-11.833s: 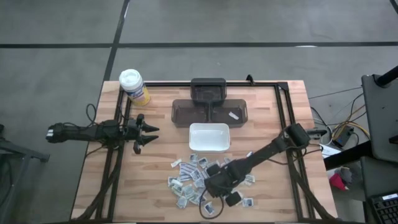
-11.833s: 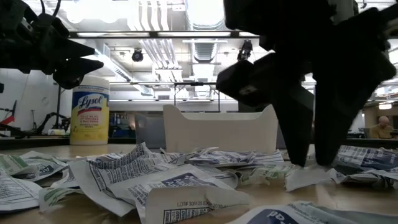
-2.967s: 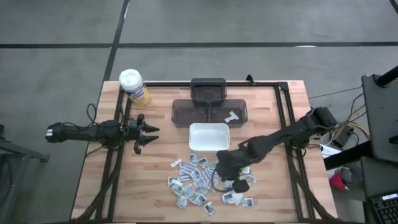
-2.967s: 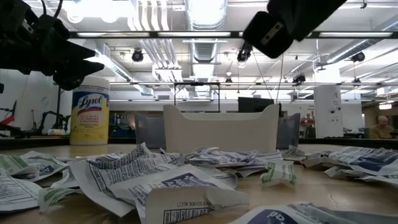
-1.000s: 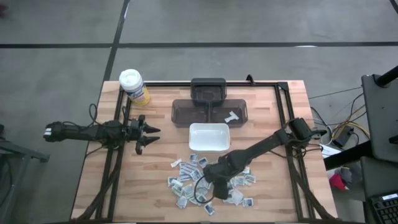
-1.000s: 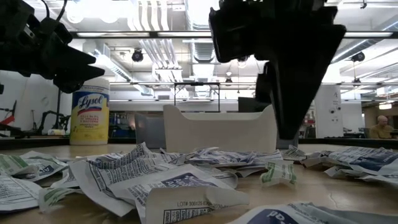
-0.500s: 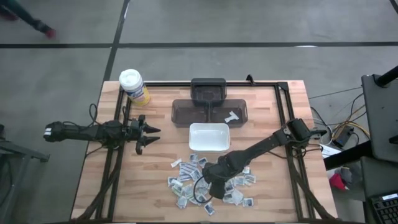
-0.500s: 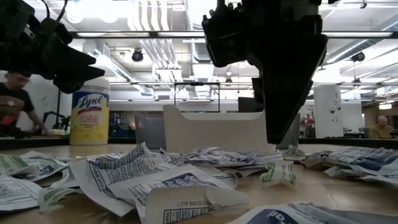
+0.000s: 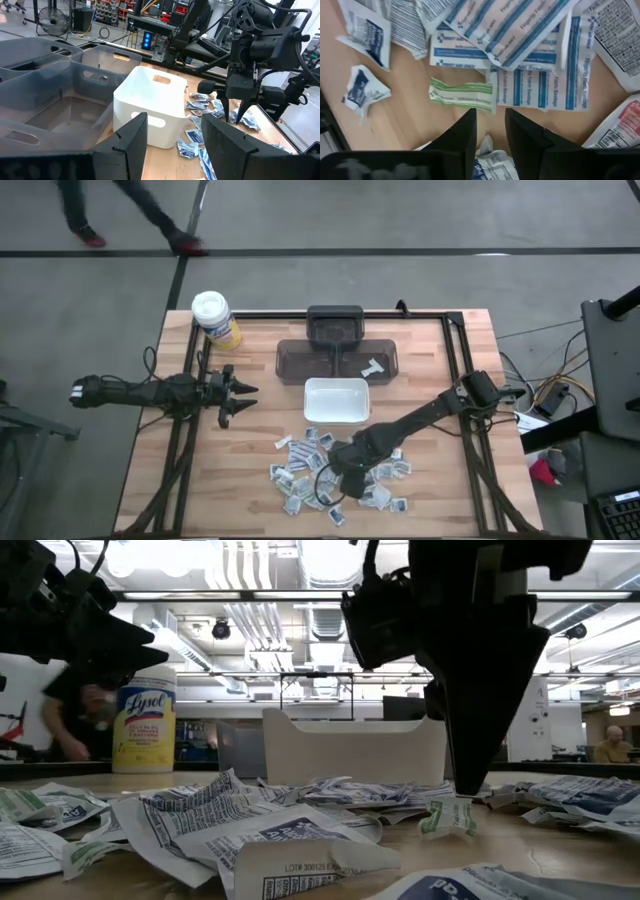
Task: Pick & Place First Aid Supplies
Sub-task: Put the green bandage into the bottom right black bin
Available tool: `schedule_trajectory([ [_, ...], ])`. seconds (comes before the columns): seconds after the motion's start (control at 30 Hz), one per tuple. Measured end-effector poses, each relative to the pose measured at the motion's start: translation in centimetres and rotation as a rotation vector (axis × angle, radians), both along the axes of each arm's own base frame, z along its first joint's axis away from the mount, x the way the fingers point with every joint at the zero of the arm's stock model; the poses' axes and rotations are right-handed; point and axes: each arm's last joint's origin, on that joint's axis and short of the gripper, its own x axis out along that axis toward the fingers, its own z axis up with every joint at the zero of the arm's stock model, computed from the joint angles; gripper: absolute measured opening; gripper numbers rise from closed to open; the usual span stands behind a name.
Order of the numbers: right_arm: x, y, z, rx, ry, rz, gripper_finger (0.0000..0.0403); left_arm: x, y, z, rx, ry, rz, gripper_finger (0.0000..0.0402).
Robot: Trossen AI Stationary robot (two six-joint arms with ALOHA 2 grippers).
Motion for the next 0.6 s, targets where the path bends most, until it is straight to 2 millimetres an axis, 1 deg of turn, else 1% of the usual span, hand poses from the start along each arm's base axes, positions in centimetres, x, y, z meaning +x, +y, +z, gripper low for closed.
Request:
schedule_trajectory([
  [0.47,0.2,0.1,0.0,-0.006,-0.034,-0.002,0.0095,0.0,0.0,0.0,0.0,0.0,0.0,0.0183],
  [0.6,0.3,0.2,-1.1,-0.014,-0.009,-0.006,0.0095,0.0,0.0,0.0,0.0,0.0,0.0,0.0183],
])
